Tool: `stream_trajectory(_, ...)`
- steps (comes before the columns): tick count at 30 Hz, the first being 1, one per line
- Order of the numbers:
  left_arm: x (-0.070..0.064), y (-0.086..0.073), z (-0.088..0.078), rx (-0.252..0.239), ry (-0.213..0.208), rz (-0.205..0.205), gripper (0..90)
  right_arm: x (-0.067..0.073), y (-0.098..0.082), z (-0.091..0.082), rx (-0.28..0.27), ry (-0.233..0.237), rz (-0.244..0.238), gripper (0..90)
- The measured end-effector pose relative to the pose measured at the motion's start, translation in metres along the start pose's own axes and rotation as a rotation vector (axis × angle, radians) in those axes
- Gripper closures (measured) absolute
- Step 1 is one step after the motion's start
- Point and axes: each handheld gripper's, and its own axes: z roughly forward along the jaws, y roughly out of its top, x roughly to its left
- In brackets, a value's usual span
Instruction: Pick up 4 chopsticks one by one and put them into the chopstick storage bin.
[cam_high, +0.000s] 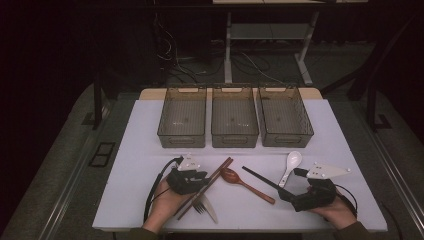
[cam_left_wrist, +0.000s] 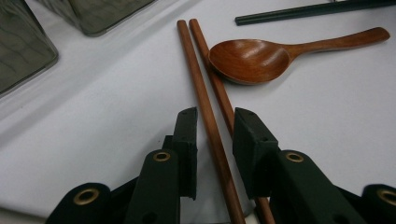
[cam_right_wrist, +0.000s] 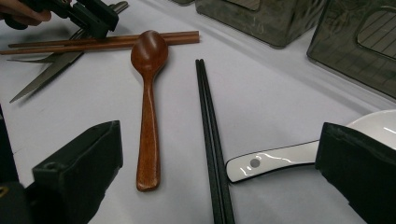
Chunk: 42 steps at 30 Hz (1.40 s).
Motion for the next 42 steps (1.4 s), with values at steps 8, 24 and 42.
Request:
stream_trajectory(8,0.0009,-0.0009,0.0020,0.017,0.004,-0.009,72.6,0.0001,0.0000,-0.0001,0.000,0.001,0.001,0.7)
stream_trajectory(24,0.0002,-0.0026,0.0051,0.054,0.014,0.001,74.3,0.0000,-0.0002,0.0007,0.003,0.004,0.002,0.7)
stream_trajectory(42,-0.0008,-0.0030,0.0053,0.053,0.041,-0.019,80.1,0.0002,-0.0002,0.0005,0.007,0.006,-0.002,0.7)
